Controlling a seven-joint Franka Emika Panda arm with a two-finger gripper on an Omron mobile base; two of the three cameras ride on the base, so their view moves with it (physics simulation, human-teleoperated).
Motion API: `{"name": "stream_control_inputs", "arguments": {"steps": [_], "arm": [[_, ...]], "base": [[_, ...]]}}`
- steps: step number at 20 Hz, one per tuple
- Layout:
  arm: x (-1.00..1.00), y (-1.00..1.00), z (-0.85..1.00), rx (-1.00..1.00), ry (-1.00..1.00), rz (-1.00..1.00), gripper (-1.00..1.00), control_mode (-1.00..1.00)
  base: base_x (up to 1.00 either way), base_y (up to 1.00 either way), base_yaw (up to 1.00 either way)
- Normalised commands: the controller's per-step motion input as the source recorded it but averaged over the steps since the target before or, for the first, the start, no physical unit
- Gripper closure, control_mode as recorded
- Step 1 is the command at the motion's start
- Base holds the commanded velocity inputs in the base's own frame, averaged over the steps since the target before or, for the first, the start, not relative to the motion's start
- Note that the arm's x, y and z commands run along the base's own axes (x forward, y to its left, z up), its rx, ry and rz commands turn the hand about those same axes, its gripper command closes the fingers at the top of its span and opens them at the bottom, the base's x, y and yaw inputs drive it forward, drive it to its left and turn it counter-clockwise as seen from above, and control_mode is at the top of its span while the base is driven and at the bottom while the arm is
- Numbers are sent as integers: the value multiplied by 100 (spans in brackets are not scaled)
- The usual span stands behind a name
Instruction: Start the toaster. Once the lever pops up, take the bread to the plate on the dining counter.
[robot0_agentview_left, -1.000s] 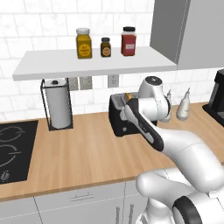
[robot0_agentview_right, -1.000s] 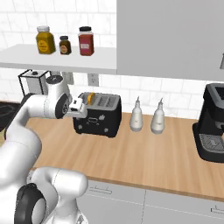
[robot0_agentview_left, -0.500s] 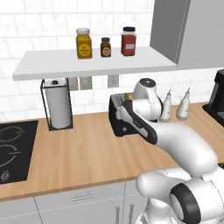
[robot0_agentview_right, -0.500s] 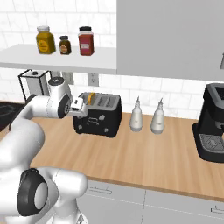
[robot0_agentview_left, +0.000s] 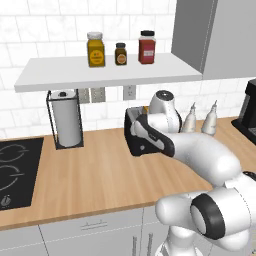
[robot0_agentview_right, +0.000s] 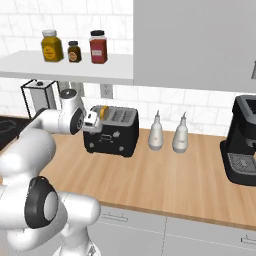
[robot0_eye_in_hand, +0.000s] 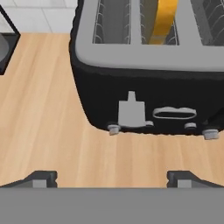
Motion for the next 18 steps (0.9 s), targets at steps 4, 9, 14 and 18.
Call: {"name": "stream_control_inputs", "arguments": {"steps": [4,9,14,18], "arm": [[42,8,0,0,0,0,-100,-100],[4,6,-2,0,0,0,-100,-100],[15,13,0,0,0,0,-100,-100],[30,15,0,0,0,0,-100,-100]], "base": [[0,0,0],[0,0,0],[0,0,0],[0,0,0]]}}
